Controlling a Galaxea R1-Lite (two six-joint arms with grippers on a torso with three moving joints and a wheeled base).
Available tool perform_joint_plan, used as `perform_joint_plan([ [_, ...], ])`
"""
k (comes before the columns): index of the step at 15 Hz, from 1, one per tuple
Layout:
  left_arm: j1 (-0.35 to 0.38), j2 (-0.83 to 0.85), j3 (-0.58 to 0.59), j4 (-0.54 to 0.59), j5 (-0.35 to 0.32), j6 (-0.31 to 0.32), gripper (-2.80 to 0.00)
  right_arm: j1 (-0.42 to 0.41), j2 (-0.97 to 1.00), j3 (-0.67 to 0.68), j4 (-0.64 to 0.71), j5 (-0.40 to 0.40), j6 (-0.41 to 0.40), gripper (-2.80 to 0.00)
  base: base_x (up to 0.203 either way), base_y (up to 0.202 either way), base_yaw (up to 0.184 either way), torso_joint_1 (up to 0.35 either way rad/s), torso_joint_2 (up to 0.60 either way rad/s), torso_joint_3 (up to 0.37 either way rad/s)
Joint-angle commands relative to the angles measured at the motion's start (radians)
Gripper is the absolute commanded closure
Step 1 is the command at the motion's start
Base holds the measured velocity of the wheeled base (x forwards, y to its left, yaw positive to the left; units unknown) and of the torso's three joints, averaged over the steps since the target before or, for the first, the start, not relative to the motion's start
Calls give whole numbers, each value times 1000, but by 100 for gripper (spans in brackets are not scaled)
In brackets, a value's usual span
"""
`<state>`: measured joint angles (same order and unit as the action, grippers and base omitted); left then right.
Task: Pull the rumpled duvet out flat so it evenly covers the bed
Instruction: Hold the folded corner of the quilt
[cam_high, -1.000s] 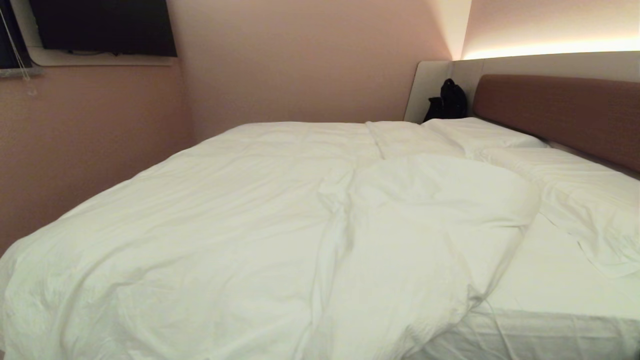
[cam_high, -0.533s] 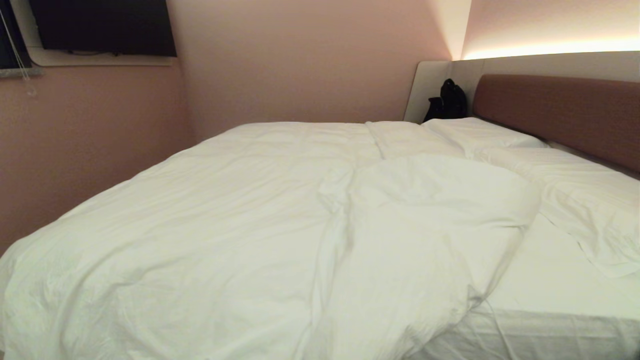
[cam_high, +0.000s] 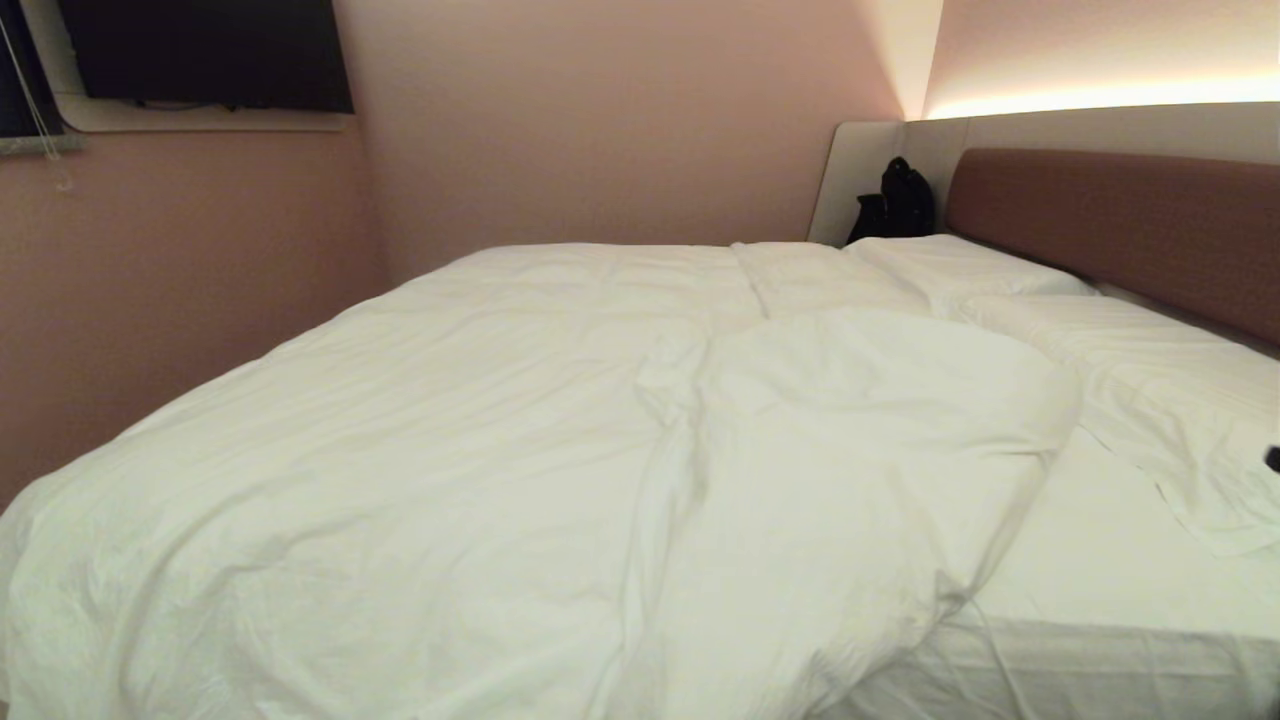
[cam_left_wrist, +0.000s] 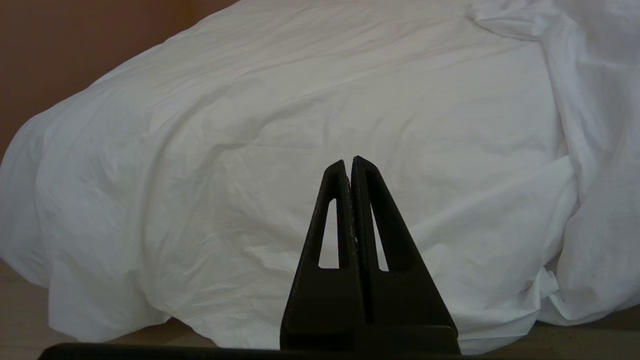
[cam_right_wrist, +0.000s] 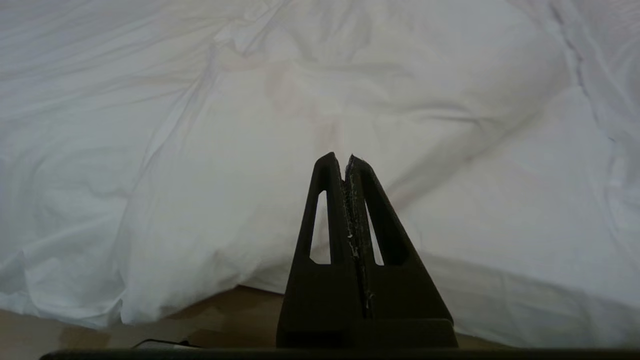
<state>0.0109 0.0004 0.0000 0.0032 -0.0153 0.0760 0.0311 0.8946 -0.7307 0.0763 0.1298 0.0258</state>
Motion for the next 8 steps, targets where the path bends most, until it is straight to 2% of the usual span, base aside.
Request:
perform_joint_plan([
  [1,0,0,0,0,0,1,0,16,424,-179,-56,11,13,0,0,0,0,0,0,0],
  [5,0,0,0,0,0,1,0,94,822,-486,-68,17,39,0,0,0,0,0,0,0],
  [8,0,0,0,0,0,1,0,177,1037,-685,-43,15,45,0,0,0,0,0,0,0],
])
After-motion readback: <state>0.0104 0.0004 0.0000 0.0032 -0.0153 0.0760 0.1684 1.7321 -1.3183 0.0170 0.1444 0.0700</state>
